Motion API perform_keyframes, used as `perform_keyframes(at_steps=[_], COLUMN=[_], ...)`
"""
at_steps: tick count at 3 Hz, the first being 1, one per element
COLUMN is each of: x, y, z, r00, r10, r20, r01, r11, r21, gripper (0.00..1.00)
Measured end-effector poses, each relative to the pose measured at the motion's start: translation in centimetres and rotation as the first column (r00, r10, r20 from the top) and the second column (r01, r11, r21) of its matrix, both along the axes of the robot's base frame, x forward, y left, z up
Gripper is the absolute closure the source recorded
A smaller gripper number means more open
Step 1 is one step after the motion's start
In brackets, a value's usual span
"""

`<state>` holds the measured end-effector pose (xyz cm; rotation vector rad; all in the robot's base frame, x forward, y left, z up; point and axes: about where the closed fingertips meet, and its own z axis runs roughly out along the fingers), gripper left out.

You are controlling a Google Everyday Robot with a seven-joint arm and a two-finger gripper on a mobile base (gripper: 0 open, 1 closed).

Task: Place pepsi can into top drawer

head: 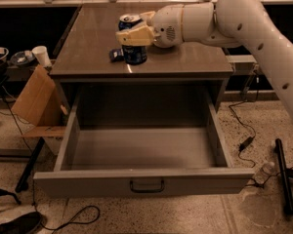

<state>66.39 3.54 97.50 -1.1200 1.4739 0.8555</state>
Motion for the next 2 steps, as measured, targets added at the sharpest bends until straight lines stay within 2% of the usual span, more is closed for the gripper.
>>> perform_keyframes(at_steps=[1,2], x=[-2.8,-4.6], y=[0.8,2.5], z=[-1.1,-3.4], r00=[0.9983,0.9935], r10=[0.056,0.098], r20=[-0.014,-0.058], r01=[-0.056,-0.103], r11=[0.998,0.99], r21=[-0.029,-0.093], gripper=[1.0,1.0])
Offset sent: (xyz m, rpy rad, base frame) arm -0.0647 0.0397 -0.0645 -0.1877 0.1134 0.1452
